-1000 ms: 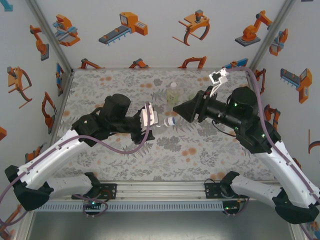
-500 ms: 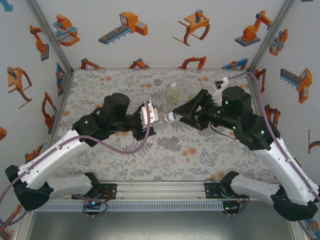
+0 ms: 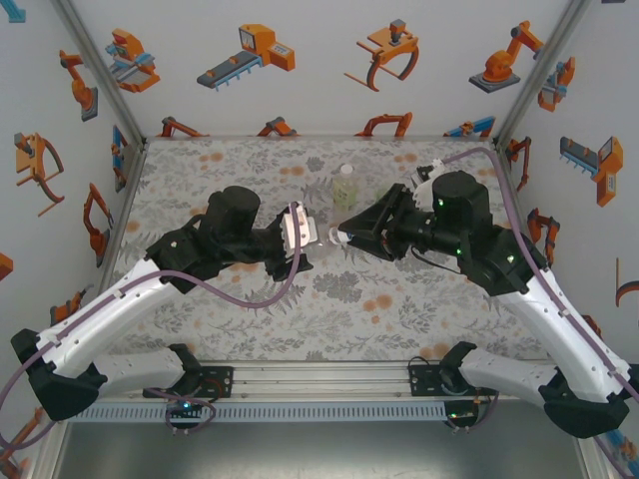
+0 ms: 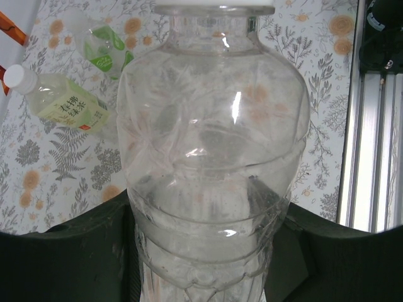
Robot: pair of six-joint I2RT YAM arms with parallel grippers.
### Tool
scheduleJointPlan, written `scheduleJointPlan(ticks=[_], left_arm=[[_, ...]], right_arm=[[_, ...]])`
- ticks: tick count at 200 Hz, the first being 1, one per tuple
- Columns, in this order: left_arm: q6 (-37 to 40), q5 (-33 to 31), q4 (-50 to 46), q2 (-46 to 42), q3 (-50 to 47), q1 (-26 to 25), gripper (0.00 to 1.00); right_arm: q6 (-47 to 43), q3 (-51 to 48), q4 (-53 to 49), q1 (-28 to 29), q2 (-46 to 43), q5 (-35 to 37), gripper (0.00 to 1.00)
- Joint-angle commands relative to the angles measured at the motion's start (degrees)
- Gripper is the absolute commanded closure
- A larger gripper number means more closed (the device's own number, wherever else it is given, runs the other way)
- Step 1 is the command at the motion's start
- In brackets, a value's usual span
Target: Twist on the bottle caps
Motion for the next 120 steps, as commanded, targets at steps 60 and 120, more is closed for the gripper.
scheduleJointPlan(ticks=[60,120], left_arm=[[0.2,2.2,0.4,-0.3,-0.1,-0.2,1.00],[0.4,2.8,-2.3,1.1,1.1,-0.2,1.00]], right_arm=[[-0.2,0.7,1.0,0.0,1.1,-2.5,0.70],[-6.4,7.8,-7.2,0.1,5.3,-3.7,0.79]])
